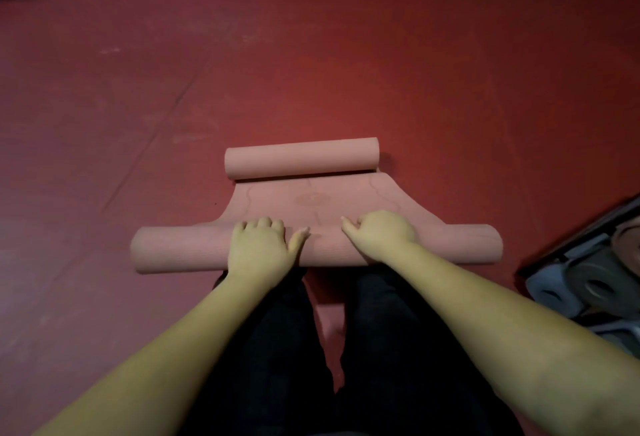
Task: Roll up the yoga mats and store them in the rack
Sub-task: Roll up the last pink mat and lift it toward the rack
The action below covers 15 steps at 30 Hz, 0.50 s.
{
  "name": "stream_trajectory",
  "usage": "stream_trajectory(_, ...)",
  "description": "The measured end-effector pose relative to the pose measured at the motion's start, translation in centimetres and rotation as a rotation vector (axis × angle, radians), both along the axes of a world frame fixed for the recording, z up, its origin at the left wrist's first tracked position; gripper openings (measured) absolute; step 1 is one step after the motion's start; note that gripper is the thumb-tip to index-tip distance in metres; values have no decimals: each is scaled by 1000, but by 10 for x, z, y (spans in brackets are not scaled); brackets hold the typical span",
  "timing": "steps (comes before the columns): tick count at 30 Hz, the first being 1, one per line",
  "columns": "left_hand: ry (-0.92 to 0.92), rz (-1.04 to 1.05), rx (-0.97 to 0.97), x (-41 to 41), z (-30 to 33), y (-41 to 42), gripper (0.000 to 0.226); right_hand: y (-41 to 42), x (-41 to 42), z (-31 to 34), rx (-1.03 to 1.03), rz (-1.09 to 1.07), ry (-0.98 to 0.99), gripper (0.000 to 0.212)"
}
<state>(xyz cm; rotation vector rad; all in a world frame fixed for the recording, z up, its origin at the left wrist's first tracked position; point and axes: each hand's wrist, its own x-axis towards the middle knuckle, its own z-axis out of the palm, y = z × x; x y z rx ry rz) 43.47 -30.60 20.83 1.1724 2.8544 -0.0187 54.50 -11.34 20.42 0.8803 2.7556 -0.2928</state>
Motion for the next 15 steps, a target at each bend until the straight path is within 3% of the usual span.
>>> stream_trajectory(8,43,-25,-58,-19,29,15,58,10,-16,33,-139,-2,-114,73)
stream_trajectory(15,-325,74,-236,-15,38,10,64,5,-7,49,-426,70,-362,65)
